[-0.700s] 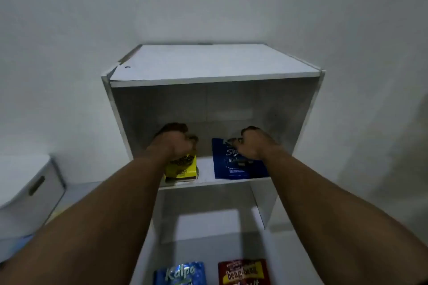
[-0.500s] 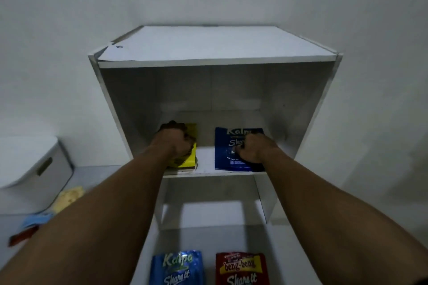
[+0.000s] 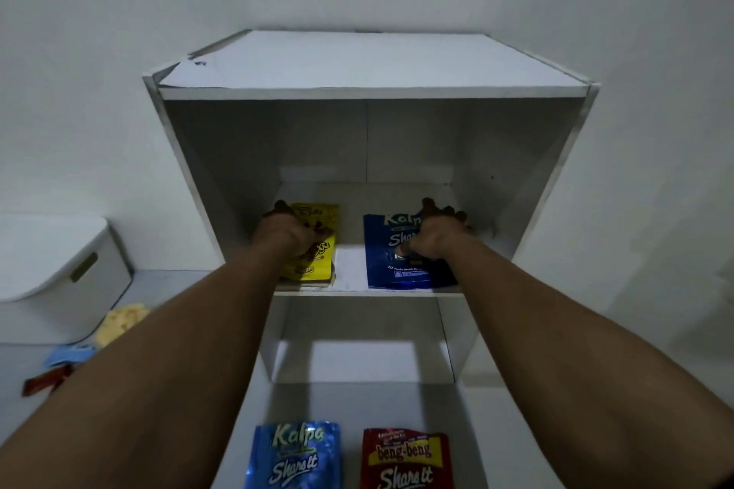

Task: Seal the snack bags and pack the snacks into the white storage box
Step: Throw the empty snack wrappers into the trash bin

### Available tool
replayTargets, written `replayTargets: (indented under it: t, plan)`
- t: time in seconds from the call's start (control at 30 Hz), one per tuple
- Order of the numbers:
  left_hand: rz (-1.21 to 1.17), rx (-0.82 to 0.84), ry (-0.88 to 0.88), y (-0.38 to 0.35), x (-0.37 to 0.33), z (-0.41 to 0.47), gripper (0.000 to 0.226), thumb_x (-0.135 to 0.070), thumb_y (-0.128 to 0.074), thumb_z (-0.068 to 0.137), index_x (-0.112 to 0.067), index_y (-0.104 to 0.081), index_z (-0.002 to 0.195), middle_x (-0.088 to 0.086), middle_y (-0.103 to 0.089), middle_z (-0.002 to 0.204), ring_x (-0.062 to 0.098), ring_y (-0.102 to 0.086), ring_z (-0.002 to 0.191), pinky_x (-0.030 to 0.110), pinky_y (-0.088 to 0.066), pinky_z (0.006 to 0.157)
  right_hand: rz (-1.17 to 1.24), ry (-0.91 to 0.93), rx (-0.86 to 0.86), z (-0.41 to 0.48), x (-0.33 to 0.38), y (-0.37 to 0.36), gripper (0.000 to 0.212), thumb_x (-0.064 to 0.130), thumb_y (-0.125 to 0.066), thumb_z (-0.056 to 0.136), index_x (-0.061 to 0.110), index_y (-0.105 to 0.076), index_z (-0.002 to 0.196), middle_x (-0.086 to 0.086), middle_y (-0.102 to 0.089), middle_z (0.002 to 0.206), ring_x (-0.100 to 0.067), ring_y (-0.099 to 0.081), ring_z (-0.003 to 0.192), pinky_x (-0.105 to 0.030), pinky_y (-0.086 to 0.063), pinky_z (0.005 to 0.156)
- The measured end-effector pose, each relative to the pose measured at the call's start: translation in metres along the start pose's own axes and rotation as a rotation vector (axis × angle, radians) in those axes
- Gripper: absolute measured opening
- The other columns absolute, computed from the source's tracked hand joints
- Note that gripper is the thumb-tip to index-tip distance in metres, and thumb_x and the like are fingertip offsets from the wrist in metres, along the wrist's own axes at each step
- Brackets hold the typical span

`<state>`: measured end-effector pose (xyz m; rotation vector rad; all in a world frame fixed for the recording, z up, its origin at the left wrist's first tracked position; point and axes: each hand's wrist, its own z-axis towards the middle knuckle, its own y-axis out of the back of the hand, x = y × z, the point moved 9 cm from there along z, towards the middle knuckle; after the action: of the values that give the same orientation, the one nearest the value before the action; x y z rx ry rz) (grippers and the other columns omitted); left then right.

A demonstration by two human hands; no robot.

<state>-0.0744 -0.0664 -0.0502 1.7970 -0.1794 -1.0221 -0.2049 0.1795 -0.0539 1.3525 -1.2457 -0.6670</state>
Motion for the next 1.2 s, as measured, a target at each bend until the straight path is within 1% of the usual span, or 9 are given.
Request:
replayTargets:
  t: [0.07, 0.17, 0.27, 0.37, 0.43, 0.77, 0.93, 1.07, 1.2]
  plan:
    - [-0.046, -0.007, 0.026, 0.000, 0.002, -0.001, 0.087, -0.055, -0.085, 0.064, -0.008, -0.047, 0.127, 0.014, -0.059, 0.129, 0.031, -0.059, 0.117, 0.034, -0.050, 0.087, 0.067, -0.042, 0.067, 0.001, 0.000, -0.002, 0.130, 0.041, -0.085, 0.073, 0.024, 0.012, 0.157, -0.019, -0.016, 0.162, -0.040, -0.009, 0.149, -0.052, -0.024, 0.118]
    - [-0.036, -0.044, 0.043, 0.002, 0.004, -0.005, 0.078, -0.047, -0.086, 0.067, -0.006, -0.053, 0.124, 0.016, -0.059, 0.130, 0.033, -0.056, 0.121, 0.033, -0.048, 0.088, 0.133, -0.084, 0.097, 0.007, 0.000, -0.002, 0.122, 0.020, -0.078, 0.085, 0.029, 0.023, 0.154, -0.022, -0.005, 0.164, -0.039, -0.001, 0.151, -0.051, -0.017, 0.121]
    - [-0.038, -0.054, 0.076, 0.002, 0.003, -0.003, 0.066, -0.040, -0.084, 0.073, -0.006, -0.056, 0.122, 0.017, -0.060, 0.129, 0.033, -0.057, 0.121, 0.035, -0.050, 0.093, 0.085, -0.070, 0.036, 0.012, -0.001, 0.002, 0.093, 0.015, -0.062, 0.094, 0.024, 0.004, 0.158, -0.020, -0.022, 0.159, -0.038, -0.021, 0.146, -0.047, -0.031, 0.116]
    - [-0.018, 0.002, 0.073, -0.007, -0.003, -0.006, 0.054, -0.054, -0.073, 0.078, -0.011, -0.062, 0.108, 0.011, -0.066, 0.116, 0.030, -0.064, 0.105, 0.039, -0.055, 0.090, 0.060, 0.001, -0.061, 0.013, 0.000, 0.007, 0.061, 0.019, -0.062, 0.093, 0.014, -0.034, 0.148, -0.016, -0.049, 0.142, -0.034, -0.050, 0.125, -0.034, -0.048, 0.095]
    - [0.018, 0.015, 0.059, -0.010, -0.007, -0.009, 0.058, -0.061, -0.069, 0.077, -0.012, -0.061, 0.108, 0.011, -0.066, 0.113, 0.029, -0.065, 0.103, 0.038, -0.055, 0.090, 0.050, 0.021, -0.079, 0.011, 0.000, 0.009, 0.047, 0.019, -0.063, 0.093, 0.009, -0.046, 0.136, -0.015, -0.056, 0.133, -0.031, -0.057, 0.116, -0.029, -0.046, 0.081]
    - [-0.152, 0.196, 0.133, -0.015, -0.007, 0.000, 0.070, -0.042, -0.083, 0.072, -0.002, -0.057, 0.122, 0.017, -0.064, 0.121, 0.032, -0.064, 0.109, 0.044, -0.052, 0.098, 0.088, 0.036, -0.148, 0.002, -0.003, 0.024, 0.037, 0.022, -0.063, 0.092, 0.009, -0.054, 0.125, -0.014, -0.062, 0.124, -0.029, -0.061, 0.106, -0.029, -0.045, 0.073]
    - [-0.369, 0.185, 0.045, 0.002, -0.017, -0.009, 0.052, -0.018, -0.083, 0.076, 0.000, -0.063, 0.120, 0.021, -0.066, 0.119, 0.035, -0.065, 0.110, 0.044, -0.053, 0.097, 0.155, 0.184, -0.172, -0.019, 0.009, 0.048, 0.054, 0.017, -0.061, 0.093, 0.029, -0.044, 0.143, -0.008, -0.054, 0.141, -0.027, -0.062, 0.109, -0.035, -0.054, 0.089]
    - [-0.463, 0.172, -0.056, 0.027, -0.031, -0.027, 0.037, -0.010, -0.081, 0.078, -0.003, -0.068, 0.112, 0.018, -0.070, 0.108, 0.029, -0.068, 0.101, 0.044, -0.055, 0.093, 0.208, 0.230, -0.210, -0.047, 0.015, 0.063, 0.043, 0.006, -0.061, 0.091, 0.024, -0.060, 0.130, -0.008, -0.065, 0.126, -0.025, -0.064, 0.106, -0.028, -0.052, 0.081]
    - [-0.591, 0.180, -0.152, 0.048, -0.039, -0.041, 0.046, -0.012, -0.081, 0.076, -0.010, -0.063, 0.118, 0.015, -0.070, 0.110, 0.032, -0.069, 0.095, 0.043, -0.059, 0.081, 0.275, 0.261, -0.255, -0.091, 0.020, 0.077, 0.037, 0.007, -0.062, 0.093, 0.020, -0.063, 0.128, -0.007, -0.069, 0.117, -0.025, -0.067, 0.101, -0.032, -0.055, 0.079]
